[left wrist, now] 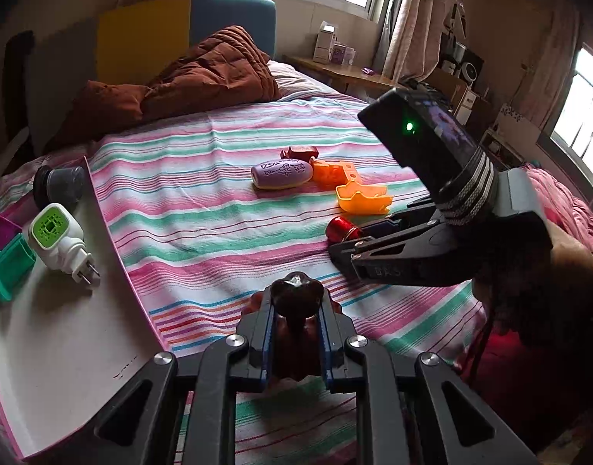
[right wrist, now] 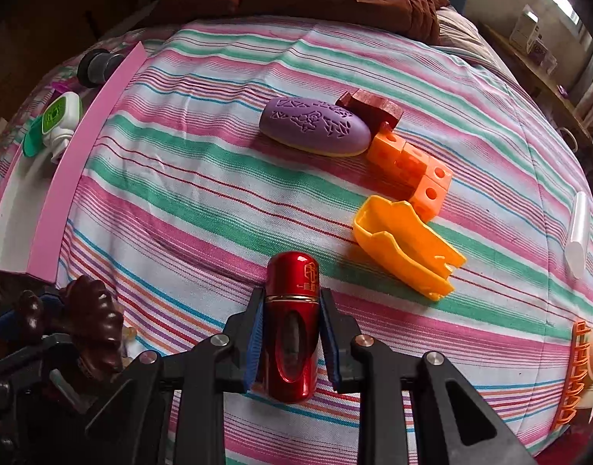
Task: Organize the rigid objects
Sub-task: 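Carry the brown pumpkin into the tray and open the left gripper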
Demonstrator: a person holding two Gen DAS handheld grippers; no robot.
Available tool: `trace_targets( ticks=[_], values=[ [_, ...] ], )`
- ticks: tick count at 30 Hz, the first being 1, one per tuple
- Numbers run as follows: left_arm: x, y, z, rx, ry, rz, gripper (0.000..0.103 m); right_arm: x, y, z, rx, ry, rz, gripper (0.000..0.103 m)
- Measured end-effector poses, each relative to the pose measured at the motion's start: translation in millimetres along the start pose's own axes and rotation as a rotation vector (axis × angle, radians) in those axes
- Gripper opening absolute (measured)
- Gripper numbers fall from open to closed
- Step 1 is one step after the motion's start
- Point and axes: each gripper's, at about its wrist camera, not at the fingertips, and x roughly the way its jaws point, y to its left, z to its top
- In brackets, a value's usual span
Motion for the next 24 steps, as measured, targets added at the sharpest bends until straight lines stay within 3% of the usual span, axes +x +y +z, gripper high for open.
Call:
trace_targets(
  ticks=[7, 15, 20, 24],
  values=[
    [-41, 15, 14, -0.057, -0.080, 0.006, 0.019, 0, 3, -5, -0.036, -0.025, -0.024, 0.026],
    [-98, 102, 24, -0.254, -0.182, 0.121, 0.019, -3, 11, -9, -0.095, -0.054, -0.068, 0.026],
    [-94, 164, 1, -0.380, -0.133, 0.221, 0.019, -2, 12, -7, -0.100, -0.057, -0.074, 0.026],
    [-83, 187, -10, -0.399, -0.096, 0.278, 0.019, -2, 11, -6, -0.102, -0.058, -0.077, 0.026]
  ],
)
